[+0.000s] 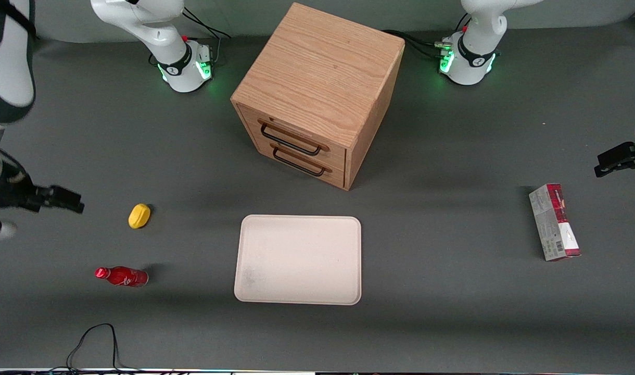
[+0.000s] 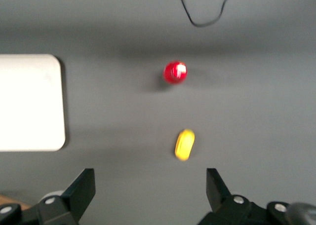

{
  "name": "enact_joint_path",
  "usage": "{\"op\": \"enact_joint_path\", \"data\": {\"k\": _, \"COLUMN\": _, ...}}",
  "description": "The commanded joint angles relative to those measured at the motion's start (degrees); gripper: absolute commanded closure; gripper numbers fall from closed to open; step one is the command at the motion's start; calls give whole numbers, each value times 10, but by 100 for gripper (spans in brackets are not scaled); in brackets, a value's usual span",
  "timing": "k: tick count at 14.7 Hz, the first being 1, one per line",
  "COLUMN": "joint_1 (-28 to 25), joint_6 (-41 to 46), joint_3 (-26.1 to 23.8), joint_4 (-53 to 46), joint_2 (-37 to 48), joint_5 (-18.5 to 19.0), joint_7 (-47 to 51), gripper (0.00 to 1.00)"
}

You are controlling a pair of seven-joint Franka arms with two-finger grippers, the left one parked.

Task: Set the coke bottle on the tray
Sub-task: 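Move the right gripper down toward the red Coca-Cola bottle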

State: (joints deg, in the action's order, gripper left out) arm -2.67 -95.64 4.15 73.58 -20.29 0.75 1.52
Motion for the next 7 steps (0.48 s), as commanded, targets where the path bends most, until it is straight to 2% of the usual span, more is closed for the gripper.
{"op": "enact_joint_path", "data": {"k": 1, "joint_1": 16, "joint_6": -23, "joint_3": -3, "joint_4": -88, "joint_2": -93, "joint_5": -10, "joint_7": -35, "gripper": 1}}
{"op": "enact_joint_path", "data": {"k": 7, "joint_1": 23, "joint_6": -123, "joint_3": -8, "joint_4": -82, "joint_2": -183, "joint_5": -13, "joint_7": -75, "gripper": 1}}
